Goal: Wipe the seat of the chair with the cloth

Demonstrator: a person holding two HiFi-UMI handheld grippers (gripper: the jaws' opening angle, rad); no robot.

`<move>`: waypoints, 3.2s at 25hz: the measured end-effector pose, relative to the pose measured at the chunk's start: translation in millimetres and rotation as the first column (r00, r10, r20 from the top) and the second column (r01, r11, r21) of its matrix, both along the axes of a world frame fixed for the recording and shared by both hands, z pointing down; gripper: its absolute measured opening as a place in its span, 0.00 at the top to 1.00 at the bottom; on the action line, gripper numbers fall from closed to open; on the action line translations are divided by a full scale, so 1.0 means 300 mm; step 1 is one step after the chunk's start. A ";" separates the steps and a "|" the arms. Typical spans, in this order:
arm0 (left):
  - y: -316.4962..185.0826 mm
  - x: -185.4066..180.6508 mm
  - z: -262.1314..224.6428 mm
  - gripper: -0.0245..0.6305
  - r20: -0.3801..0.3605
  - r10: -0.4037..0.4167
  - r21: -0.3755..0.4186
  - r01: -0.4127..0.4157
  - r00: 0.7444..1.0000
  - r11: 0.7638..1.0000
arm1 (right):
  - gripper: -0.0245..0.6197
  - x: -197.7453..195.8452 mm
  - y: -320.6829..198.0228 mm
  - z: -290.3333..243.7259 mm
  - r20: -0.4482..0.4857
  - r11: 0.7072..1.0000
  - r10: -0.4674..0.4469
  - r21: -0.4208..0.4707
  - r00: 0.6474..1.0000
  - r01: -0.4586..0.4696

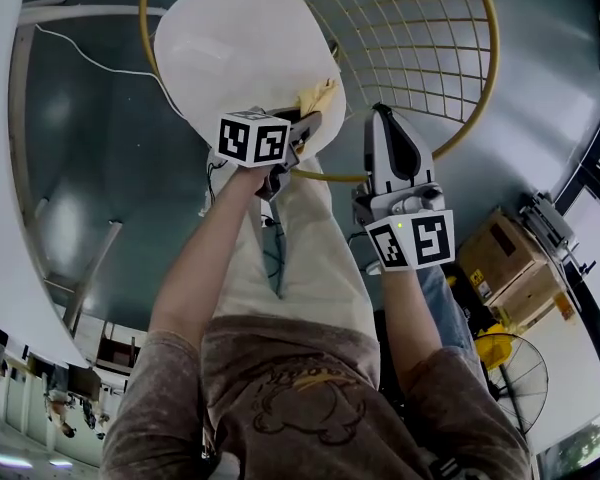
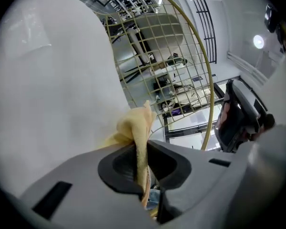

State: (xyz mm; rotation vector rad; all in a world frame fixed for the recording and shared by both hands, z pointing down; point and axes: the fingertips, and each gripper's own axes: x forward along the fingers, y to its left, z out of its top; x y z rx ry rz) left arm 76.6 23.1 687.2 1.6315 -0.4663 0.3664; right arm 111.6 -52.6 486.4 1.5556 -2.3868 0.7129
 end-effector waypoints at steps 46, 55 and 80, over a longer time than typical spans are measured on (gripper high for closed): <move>-0.236 -0.482 -0.755 0.89 0.183 -0.315 0.531 0.176 0.931 0.829 | 0.92 -0.137 -0.039 -0.341 0.056 0.996 -0.082 0.042 0.995 0.079; -0.163 -0.545 -1.202 0.89 0.106 -0.418 0.642 0.259 0.902 0.721 | 0.92 -0.133 0.076 -0.606 0.058 0.987 -0.123 0.109 0.991 0.116; -0.037 -0.706 -1.718 0.89 0.035 -0.512 0.861 0.234 0.858 0.451 | 0.92 -0.191 0.186 -1.036 0.033 0.934 -0.178 0.320 0.983 0.158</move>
